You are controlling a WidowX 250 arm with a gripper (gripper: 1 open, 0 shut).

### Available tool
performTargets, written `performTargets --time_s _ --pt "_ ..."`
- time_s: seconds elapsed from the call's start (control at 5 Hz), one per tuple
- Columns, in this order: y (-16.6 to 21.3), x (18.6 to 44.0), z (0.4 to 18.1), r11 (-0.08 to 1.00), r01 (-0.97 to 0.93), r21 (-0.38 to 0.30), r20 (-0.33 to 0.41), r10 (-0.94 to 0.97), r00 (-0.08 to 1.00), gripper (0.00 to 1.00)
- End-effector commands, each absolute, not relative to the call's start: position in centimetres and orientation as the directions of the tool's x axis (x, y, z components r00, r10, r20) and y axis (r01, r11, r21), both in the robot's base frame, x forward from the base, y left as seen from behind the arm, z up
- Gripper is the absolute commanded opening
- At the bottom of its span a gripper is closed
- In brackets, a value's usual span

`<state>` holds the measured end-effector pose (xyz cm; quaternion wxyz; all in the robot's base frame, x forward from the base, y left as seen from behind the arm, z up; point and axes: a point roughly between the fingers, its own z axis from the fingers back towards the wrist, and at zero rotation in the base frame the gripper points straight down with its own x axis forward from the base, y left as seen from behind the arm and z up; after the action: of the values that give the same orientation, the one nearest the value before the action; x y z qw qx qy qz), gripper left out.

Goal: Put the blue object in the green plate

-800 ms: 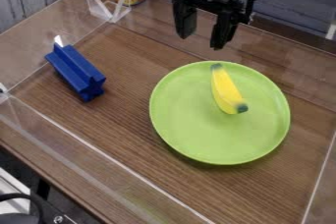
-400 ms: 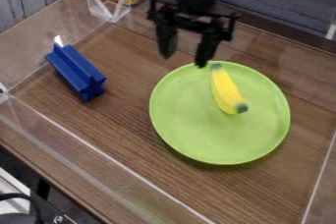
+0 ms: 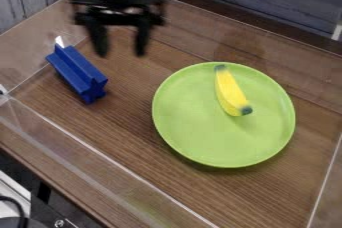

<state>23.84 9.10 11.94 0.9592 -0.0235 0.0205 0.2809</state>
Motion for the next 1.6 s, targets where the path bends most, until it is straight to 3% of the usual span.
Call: performTargets --time_s 0.0,0.8,1.2,1.4 --pt "11.8 22.5 12.9 0.802 -0.594 -0.059 -0.001 0.595 0.804 1.00" --pt "14.0 23.6 10.3 0.699 -0.713 -0.061 -0.015 0.713 0.701 1.00" --pt "17.2 24.2 7.9 0.638 -0.768 -0.061 -0.024 0.768 0.640 1.00" --pt "17.7 24.1 7.5 0.585 -0.810 -0.053 -0.028 0.809 0.586 0.00"
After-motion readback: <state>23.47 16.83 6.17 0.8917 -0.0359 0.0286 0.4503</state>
